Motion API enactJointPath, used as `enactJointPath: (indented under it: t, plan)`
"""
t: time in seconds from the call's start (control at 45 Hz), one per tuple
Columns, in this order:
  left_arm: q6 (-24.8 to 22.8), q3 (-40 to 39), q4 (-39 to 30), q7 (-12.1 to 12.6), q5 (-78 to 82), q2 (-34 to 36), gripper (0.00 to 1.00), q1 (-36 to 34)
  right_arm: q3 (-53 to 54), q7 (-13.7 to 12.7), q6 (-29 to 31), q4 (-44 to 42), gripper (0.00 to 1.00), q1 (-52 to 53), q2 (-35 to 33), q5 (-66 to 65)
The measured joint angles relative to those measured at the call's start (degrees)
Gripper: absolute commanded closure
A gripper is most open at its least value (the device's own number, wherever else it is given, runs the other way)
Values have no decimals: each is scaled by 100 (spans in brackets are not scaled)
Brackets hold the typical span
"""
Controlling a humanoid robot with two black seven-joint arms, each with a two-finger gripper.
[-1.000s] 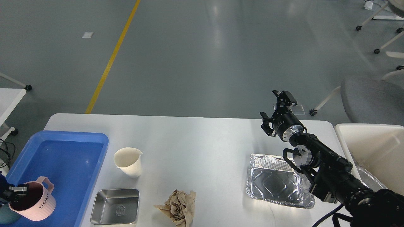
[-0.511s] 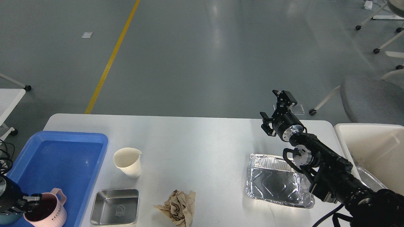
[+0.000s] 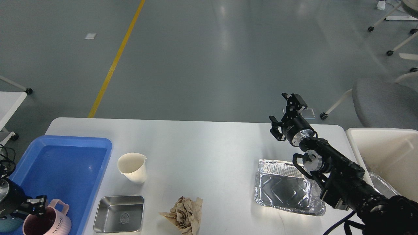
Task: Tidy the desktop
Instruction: 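Lower the pink mug into the blue bin and open the left gripper, then reach the left gripper to the small steel tray and grasp its edge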
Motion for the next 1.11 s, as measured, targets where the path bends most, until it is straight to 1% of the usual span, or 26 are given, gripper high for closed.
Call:
enactJointPath:
  t: [0.067, 0.178, 0.444, 0.578, 0.733, 0.888, 1.111]
  plan:
    - [-80, -48, 0, 0, 0, 15, 29, -5, -2, 0, 3, -3, 0, 0, 0, 0]
    - [-328, -161, 0, 1, 0, 51, 29, -15, -2, 0, 5, -4, 0, 0, 0, -1]
    - [-1219, -685, -24, 1, 20, 233, 29, -26, -2, 0, 5, -4, 0, 0, 0, -4]
    - [-1371, -1102, -63, 1, 26, 370, 29, -43, -2, 0, 0, -4, 0, 1, -1, -4]
    - [-1386, -1980, -71, -12, 24, 516, 29, -77, -2, 0, 0, -4, 0, 1, -1, -4]
    - [-1386, -3252, -71, -73, -14, 552, 29, -55, -2, 0, -2, -4, 0, 4, -1, -4]
    - [-1387, -4838, -53, -118, -220, 281, 29, -45, -2, 0, -4, -4, 0, 24, 1, -3]
